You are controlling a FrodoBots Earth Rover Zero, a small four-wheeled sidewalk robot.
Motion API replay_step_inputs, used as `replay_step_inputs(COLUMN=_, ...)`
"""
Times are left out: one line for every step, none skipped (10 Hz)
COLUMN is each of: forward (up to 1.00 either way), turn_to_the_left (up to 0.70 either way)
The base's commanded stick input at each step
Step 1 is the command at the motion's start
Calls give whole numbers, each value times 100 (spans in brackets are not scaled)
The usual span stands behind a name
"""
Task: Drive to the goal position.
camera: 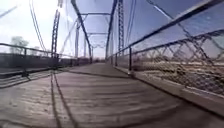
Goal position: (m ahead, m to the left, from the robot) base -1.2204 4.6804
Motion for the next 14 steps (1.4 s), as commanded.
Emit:
replay_step_inputs(forward=100, turn_to_the_left=0)
replay_step_inputs(forward=100, turn_to_the_left=0)
replay_step_inputs(forward=100, turn_to_the_left=0)
replay_step_inputs(forward=100, turn_to_the_left=0)
replay_step_inputs(forward=100, turn_to_the_left=0)
replay_step_inputs(forward=100, turn_to_the_left=0)
replay_step_inputs(forward=100, turn_to_the_left=0)
replay_step_inputs(forward=100, turn_to_the_left=0)
replay_step_inputs(forward=100, turn_to_the_left=0)
replay_step_inputs(forward=100, turn_to_the_left=0)
replay_step_inputs(forward=100, turn_to_the_left=0)
replay_step_inputs(forward=100, turn_to_the_left=0)
replay_step_inputs(forward=100, turn_to_the_left=0)
replay_step_inputs(forward=100, turn_to_the_left=0)
